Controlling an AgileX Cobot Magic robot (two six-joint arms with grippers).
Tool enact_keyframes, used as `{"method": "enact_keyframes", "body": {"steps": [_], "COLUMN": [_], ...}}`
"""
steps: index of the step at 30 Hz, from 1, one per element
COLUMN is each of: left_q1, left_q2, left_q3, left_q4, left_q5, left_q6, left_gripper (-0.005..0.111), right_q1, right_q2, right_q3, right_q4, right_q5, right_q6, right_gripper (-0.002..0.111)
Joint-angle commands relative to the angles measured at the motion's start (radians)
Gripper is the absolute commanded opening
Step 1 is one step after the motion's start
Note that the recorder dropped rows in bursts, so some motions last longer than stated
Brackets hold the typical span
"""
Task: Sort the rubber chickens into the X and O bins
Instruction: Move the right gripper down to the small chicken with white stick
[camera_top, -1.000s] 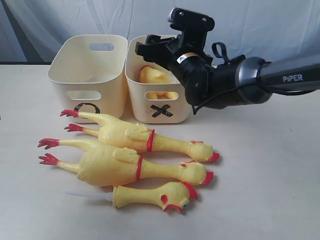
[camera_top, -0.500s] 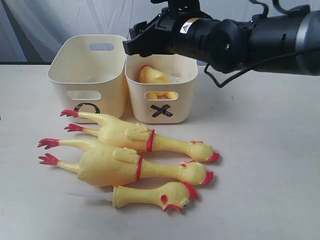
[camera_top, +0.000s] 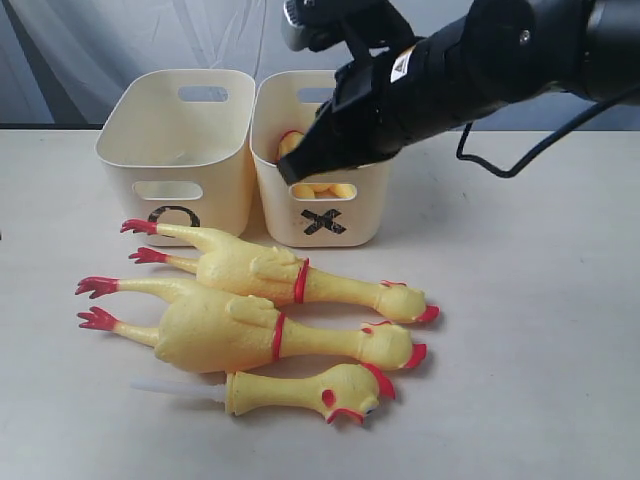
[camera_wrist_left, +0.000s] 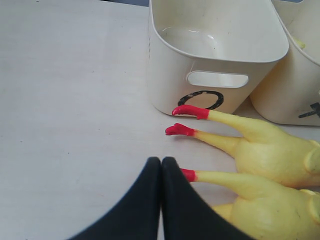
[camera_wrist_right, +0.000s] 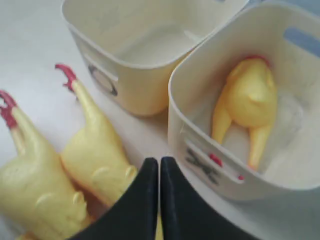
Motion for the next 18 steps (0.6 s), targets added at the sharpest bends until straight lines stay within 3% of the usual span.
{"method": "enact_keyframes", "body": {"steps": [1,7,18], "left_q1": [-0.003,-0.003,-0.003], "left_q2": [0.001,0.001,0.001], "left_q3": [-0.003,-0.003,-0.003], "left_q4": [0.0,0.003,0.003], "left_q5": [0.003,0.003,0.007], "left_q6": [0.001,0.001,0.001], "left_gripper": [0.0,0.0,0.0], "right_q1": [-0.001,0.057,0.252], "right_q2": [0.01,0.079,0.246], "right_q3": [-0.005,-0.005,-0.005], "right_q4": [-0.007,0.003,-0.104], "right_q5": [0.195,0.348,0.384], "right_q6": [-0.092,-0.22,-0.23], "right_gripper": [-0.001,-0.001,-0.001]}}
